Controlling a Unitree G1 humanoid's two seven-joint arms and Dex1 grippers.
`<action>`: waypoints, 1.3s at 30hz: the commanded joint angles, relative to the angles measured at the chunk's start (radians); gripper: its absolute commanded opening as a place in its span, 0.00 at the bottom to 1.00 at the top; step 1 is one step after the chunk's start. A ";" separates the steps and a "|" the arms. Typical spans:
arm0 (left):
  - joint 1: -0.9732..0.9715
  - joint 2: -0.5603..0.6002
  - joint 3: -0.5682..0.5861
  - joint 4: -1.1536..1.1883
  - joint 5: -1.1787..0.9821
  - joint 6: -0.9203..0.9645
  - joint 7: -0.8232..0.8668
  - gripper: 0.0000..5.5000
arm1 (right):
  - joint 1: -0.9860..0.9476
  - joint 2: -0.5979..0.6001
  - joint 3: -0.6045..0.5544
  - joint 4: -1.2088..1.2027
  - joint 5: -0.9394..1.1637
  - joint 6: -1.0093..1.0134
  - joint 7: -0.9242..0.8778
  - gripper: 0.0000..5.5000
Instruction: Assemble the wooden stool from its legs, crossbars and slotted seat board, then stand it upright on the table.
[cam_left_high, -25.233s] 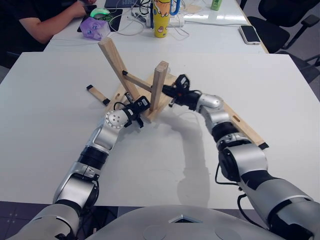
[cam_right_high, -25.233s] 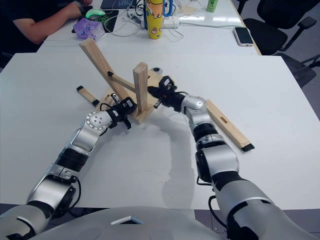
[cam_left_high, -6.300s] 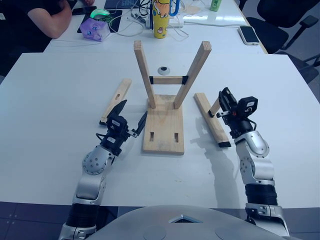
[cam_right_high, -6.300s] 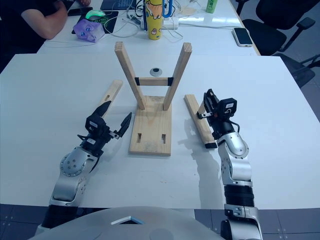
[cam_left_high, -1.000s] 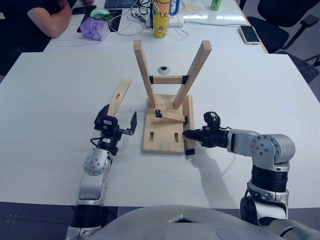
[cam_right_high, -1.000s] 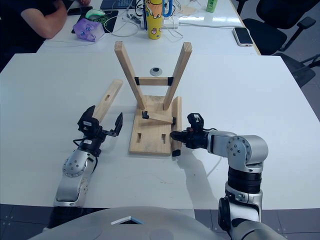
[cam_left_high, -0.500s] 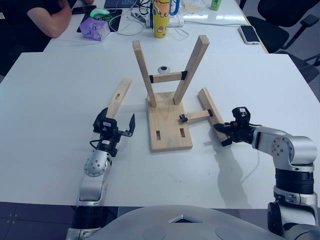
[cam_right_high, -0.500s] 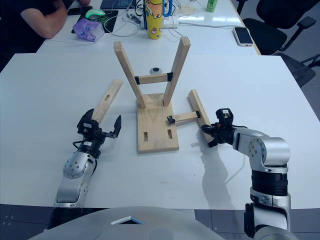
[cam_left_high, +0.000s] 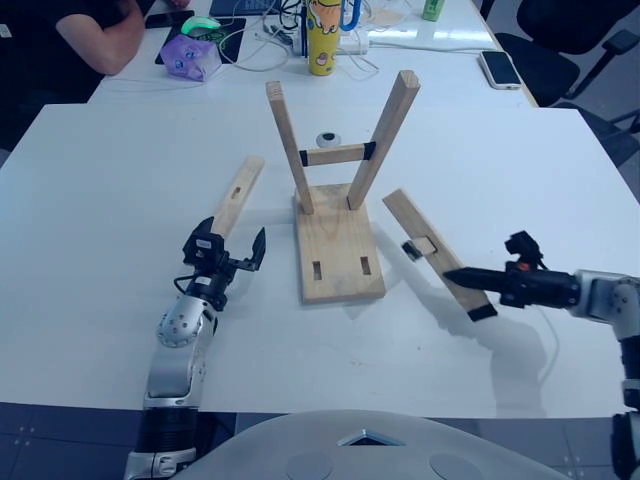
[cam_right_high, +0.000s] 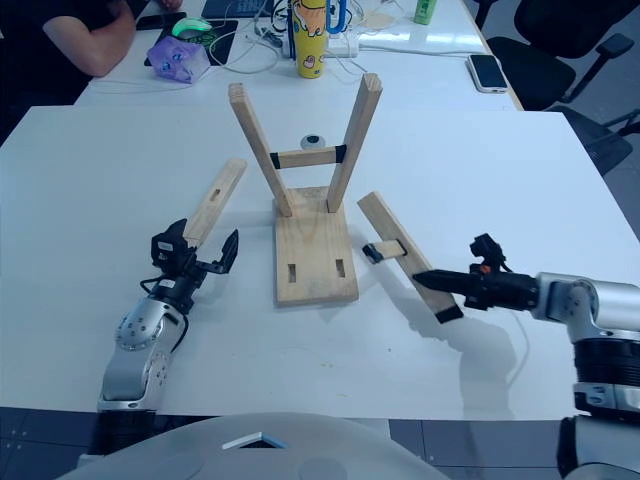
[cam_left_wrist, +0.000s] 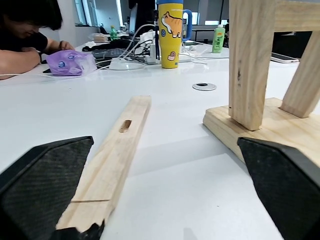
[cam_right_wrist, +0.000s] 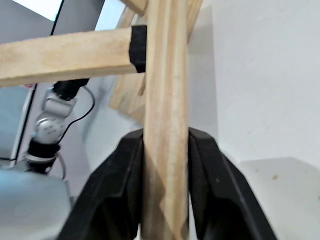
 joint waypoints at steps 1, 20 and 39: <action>-0.030 0.071 0.028 -0.062 -0.129 0.150 -0.112 0.98 | -0.084 -0.067 0.081 0.030 0.144 0.070 0.141 0.19; -0.325 0.150 0.178 -0.050 -1.115 0.876 -0.349 0.98 | -0.234 0.270 0.174 0.018 0.544 0.492 0.121 0.19; -0.359 0.053 0.133 -0.114 -1.207 0.854 -0.326 0.98 | -0.200 0.303 0.244 -0.036 0.750 0.543 0.004 0.19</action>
